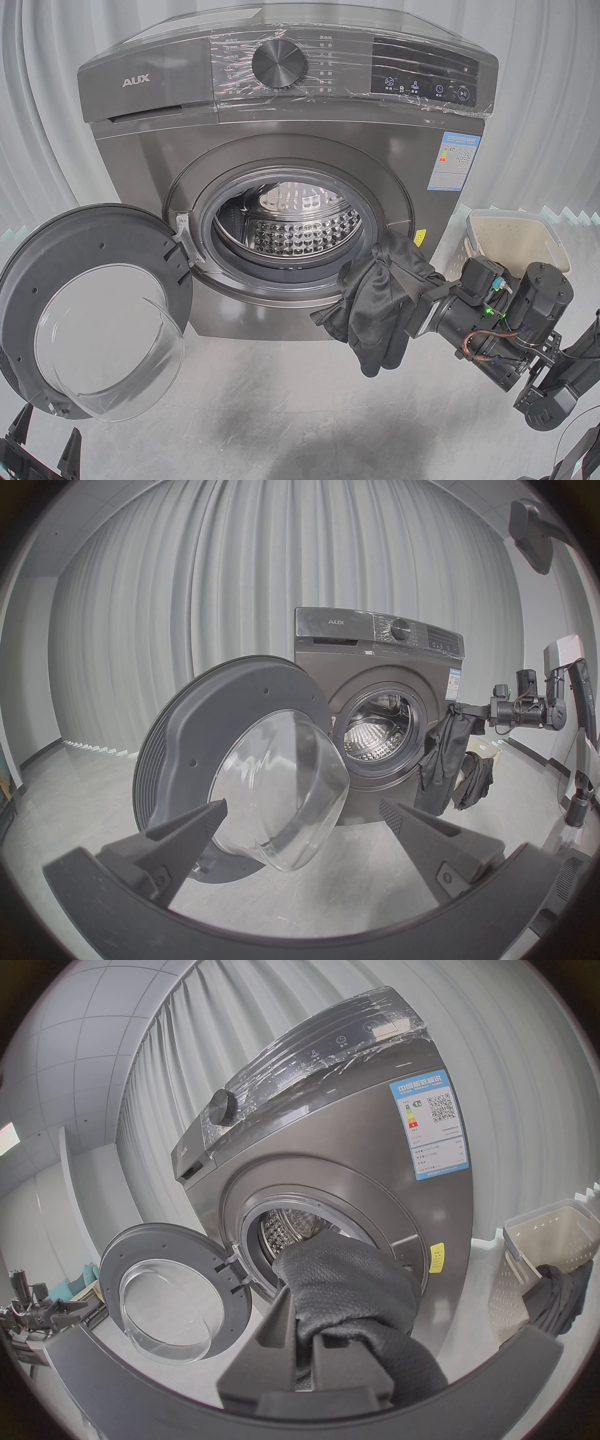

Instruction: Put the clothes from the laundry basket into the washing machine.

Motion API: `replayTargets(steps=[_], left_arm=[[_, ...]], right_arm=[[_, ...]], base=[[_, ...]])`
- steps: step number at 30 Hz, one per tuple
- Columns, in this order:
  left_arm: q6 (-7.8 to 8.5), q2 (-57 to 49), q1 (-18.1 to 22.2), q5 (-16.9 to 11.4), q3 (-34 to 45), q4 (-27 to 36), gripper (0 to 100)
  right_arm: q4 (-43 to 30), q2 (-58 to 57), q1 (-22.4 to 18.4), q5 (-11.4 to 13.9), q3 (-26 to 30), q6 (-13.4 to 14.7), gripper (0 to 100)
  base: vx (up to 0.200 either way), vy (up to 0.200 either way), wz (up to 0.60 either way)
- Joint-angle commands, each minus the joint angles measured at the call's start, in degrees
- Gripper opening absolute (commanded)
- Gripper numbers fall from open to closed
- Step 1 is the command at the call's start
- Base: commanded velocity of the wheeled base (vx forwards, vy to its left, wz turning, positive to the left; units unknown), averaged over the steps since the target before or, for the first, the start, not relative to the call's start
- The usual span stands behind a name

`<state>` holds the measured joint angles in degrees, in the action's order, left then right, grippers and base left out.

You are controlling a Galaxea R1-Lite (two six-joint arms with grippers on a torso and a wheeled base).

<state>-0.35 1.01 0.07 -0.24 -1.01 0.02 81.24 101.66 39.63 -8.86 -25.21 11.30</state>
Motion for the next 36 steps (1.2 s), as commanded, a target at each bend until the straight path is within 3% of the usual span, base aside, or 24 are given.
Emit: replayTargets(steps=[1, 8, 14, 16, 17, 19, 20, 28, 30, 31, 36], left_arm=[[0.35, -1.0, 0.0, 0.0, 1.0, 0.0, 100], [-0.17, -1.0, 0.0, -0.5, 0.9, 0.1, 100], [1.32, -1.0, 0.0, -0.9, 0.5, -1.1, 100], [1.32, 0.3, 0.2, -2.0, -5.4, -2.1, 100], [1.32, 4.3, 0.0, -3.4, -11.6, -2.4, 100], [1.32, 6.1, -0.2, -4.2, -13.6, -2.2, 100], [1.41, 10.1, -1.0, -6.5, -15.2, -2.4, 100], [0.97, 26.4, -2.2, -18.8, -14.8, -4.3, 100], [1.14, 28.3, -2.2, -19.5, -14.7, -5.5, 100], [1.76, 31.7, -2.2, -19.9, -14.3, -9.6, 100], [0.97, 38.5, -4.1, -21.0, -15.1, -16.5, 100]], right_arm=[[-0.4, 0.6, 1.0, 0.0, -2.1, 0.0, 0], [0.2, 2.8, 2.9, -1.1, -2.9, 0.2, 0], [0.2, 2.8, 3.0, -1.3, -3.1, 0.4, 0], [0.1, 2.8, 3.1, -1.4, -3.1, 0.4, 0], [0.1, 2.8, 3.6, -1.4, -3.2, 0.3, 0], [0.1, 2.8, 3.8, -1.4, -3.4, 0.3, 0], [0.1, 3.5, 4.4, -1.4, -4.6, 0.4, 0], [-0.3, 5.2, 6.0, -1.4, -9.2, 0.5, 0], [-0.3, 5.3, 6.0, -1.4, -9.2, 0.5, 0], [-0.1, 5.7, 6.0, -1.5, -9.2, 0.5, 0], [0.1, 6.0, 6.1, -2.0, -9.5, 0.5, 0]], base=[[0.000, 0.000, 0.00], [0.000, 0.000, 0.00], [0.000, 0.000, 0.00], [0.000, 0.000, 0.00], [0.000, 0.000, 0.00], [0.000, 0.000, 0.00], [0.000, 0.000, 0.00], [0.000, 0.000, 0.00], [0.000, 0.000, 0.00], [0.000, 0.000, 0.00], [0.000, 0.000, 0.00]])
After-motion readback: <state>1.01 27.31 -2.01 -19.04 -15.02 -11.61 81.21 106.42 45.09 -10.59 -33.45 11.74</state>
